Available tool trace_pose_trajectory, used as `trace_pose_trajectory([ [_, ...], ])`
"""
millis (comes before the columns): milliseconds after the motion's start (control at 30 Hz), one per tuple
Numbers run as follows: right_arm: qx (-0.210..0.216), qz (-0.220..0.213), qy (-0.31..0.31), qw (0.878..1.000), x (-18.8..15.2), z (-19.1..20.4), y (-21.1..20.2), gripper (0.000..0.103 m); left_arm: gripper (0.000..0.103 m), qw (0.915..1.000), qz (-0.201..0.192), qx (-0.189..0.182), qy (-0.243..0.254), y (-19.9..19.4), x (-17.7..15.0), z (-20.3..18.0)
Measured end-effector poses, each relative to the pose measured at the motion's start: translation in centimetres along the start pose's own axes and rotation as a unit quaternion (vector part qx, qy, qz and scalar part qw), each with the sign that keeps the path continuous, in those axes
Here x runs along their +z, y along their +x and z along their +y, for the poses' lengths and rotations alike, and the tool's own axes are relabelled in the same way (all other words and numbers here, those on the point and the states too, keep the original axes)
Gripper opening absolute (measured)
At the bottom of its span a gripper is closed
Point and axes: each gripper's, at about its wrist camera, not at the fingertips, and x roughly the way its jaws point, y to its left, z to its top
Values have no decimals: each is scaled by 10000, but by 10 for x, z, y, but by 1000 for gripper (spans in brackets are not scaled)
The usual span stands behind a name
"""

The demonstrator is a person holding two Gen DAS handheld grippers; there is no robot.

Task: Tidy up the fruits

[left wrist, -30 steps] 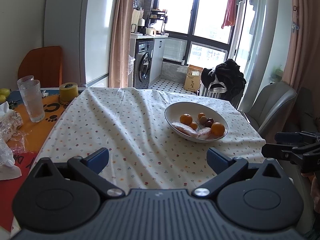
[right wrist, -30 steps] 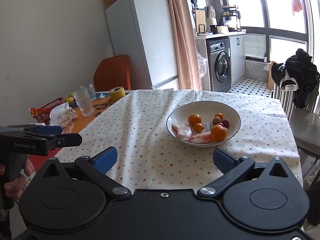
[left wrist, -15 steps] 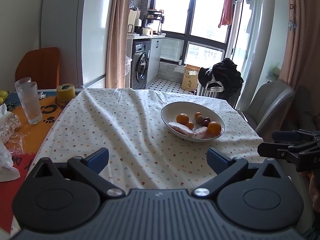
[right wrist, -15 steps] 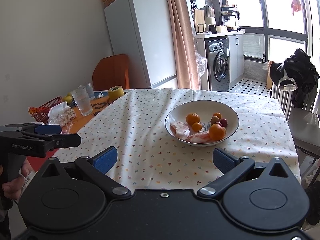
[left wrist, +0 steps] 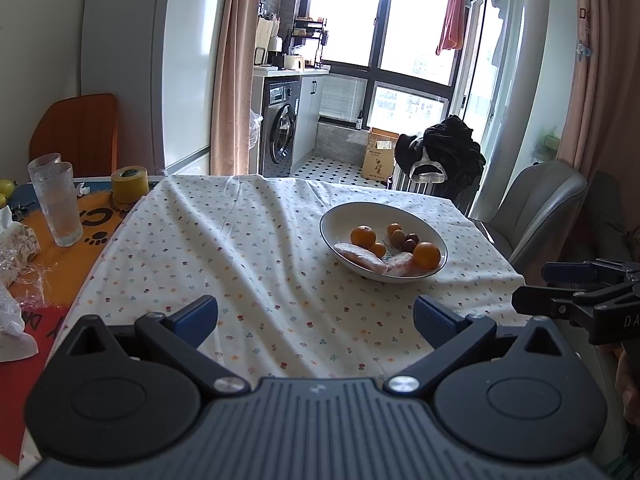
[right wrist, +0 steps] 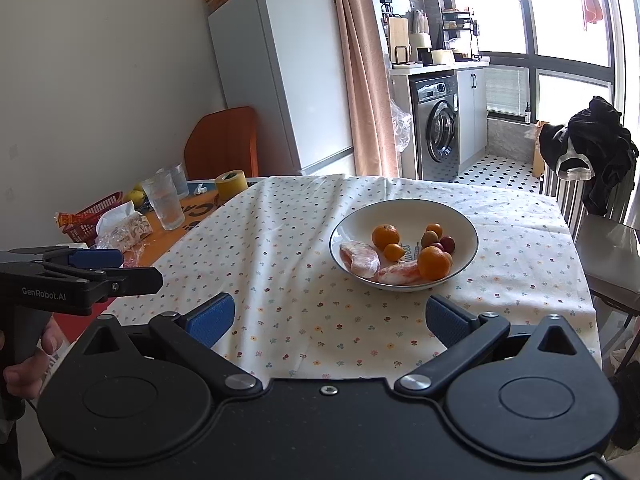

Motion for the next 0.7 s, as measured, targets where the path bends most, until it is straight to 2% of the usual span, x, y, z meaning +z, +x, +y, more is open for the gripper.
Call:
trace_pose_trajectory([
  [700, 3, 14, -8, 10000, 0, 0, 0, 103, 103, 10000, -16, -22, 23, -1, -2, -4],
])
